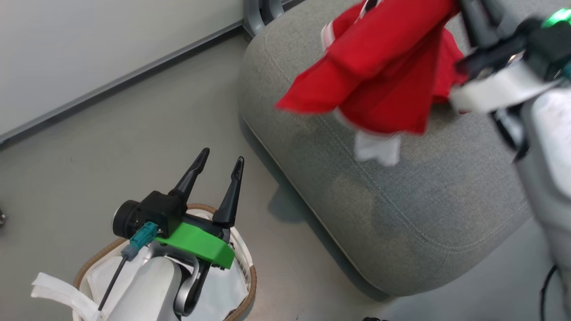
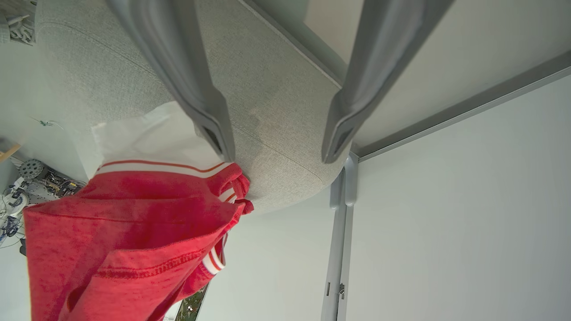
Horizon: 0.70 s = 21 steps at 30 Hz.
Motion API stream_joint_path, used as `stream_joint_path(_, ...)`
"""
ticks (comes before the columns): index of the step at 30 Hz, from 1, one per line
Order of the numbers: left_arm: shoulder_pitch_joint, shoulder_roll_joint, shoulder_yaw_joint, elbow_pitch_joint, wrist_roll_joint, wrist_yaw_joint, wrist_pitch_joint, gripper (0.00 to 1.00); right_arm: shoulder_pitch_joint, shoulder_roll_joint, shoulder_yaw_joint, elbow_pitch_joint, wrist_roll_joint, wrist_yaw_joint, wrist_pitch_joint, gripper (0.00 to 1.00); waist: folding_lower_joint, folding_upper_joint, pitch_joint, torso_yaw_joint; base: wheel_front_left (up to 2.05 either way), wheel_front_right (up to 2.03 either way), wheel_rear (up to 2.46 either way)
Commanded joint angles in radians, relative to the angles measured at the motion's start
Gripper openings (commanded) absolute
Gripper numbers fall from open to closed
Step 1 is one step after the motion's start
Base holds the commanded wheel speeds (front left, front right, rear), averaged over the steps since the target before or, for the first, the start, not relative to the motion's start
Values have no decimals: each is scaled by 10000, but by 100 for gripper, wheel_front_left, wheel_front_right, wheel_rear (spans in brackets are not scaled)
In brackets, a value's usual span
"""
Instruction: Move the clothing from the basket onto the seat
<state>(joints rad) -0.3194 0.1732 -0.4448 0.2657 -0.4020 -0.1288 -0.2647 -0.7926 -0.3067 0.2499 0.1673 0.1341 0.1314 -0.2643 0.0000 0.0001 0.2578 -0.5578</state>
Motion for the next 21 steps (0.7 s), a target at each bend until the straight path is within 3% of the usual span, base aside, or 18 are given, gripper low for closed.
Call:
stream_joint_path(1,-13,145,119,-70,134,-33,8,100,-614,-251,-55,262,-113,-14,-1,0,0,-1,371,0,0,0,0)
stream_joint_path(10,-447,505,-145,-362,302,-31,8,100,-3405,-2008,-1244,3031,-473,-14,22,0,0,-1,1285,740,0,0,0)
stream_joint_path(14,-715,592,-365,-460,281,-33,8,100,-3353,-2112,-1737,4235,-633,-14,10,0,0,-1,1638,1078,0,0,0)
stream_joint_path(21,-1043,763,-820,-508,289,-33,8,100,-2078,-1211,-2306,5271,-782,-15,-3,0,0,-1,2174,1445,0,0,0)
